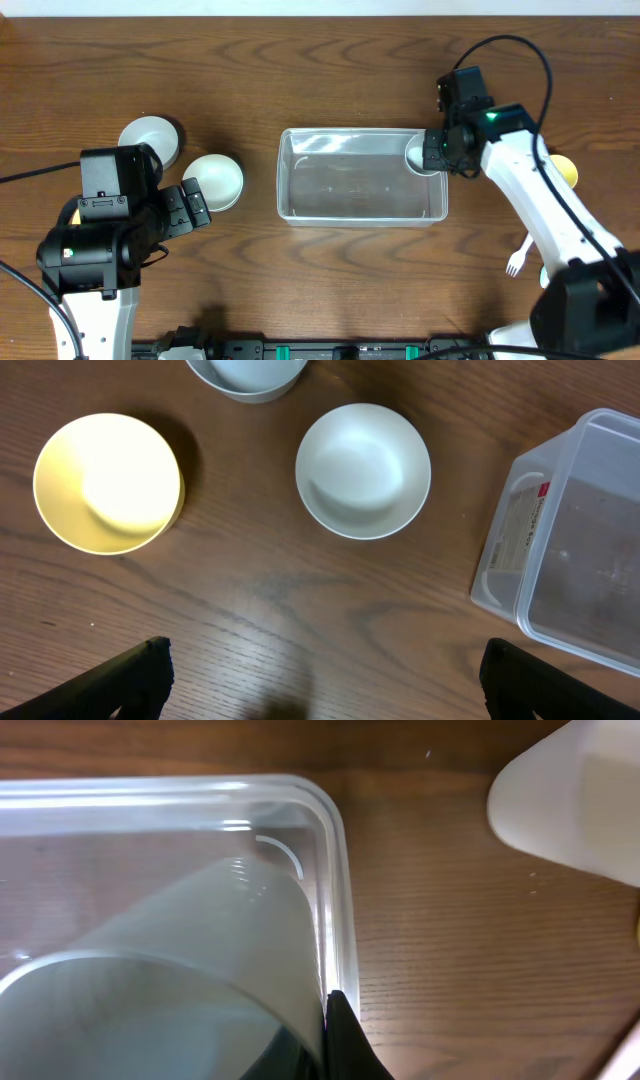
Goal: Pack container
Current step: 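Carry the grey cup into the container's right end and release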
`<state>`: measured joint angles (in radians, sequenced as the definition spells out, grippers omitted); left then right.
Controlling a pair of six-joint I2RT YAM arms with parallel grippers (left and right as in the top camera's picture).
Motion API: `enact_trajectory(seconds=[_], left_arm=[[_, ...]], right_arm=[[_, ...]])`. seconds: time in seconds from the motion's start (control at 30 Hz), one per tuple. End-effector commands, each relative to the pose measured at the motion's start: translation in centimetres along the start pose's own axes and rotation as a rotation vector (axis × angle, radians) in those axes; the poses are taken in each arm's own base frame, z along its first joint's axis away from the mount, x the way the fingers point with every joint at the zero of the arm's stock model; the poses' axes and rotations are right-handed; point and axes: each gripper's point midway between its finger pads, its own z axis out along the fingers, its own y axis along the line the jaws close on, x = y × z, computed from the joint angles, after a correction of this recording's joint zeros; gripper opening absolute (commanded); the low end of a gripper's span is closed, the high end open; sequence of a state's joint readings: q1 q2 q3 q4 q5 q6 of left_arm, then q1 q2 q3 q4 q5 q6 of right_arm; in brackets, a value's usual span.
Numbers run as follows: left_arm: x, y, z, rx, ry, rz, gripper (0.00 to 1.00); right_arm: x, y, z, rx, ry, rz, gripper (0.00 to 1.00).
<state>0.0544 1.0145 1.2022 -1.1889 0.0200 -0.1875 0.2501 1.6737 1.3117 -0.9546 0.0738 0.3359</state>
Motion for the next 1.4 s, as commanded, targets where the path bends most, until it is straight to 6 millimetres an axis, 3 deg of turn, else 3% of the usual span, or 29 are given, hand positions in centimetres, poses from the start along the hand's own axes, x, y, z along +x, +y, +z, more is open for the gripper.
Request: enact_trajectory(seconds=[0.0,0.27,0.5,0.93,1.07,1.2,1.37], left_arm=[[-0.4,0.0,-0.3,0.000,-0.009,-0.011,0.98],[-0.4,0.0,-0.3,0.000,-0.009,-0.011,0.98],[-0.3,0.0,-0.2,-0.001,-0.005,-0.011,0.98],[-0.2,0.0,0.3,-0.006,0.015,-0.010,0.98],[-0.2,0.0,0.3,-0.006,0.014,-0.010,0.98],[-0.2,0.0,0.3,-0.006,0.014,-0.010,0.98],[-0.2,0.0,0.3,-0.006,0.014,-0.010,0.98]], right_arm=[[0.5,0.5,1.6,0.008,0.041,-0.016,0.01],[0.7,0.8,4.1,0.014,0.083,-0.018,0.04],[0.4,1.1,4.2,0.002,0.073,-0.017,0.23],[-0.4,1.4,3.9,-0.012,0.043,-0.016,0.28],[-2.4,1.9,1.6,-0.037,-0.031,-0.034,0.34],[-4.8,1.8,-2.3,-0.035,-0.118,-0.039,0.38],[-7.8,-0.4,-7.8,0.014,-0.237,0.010,0.63]])
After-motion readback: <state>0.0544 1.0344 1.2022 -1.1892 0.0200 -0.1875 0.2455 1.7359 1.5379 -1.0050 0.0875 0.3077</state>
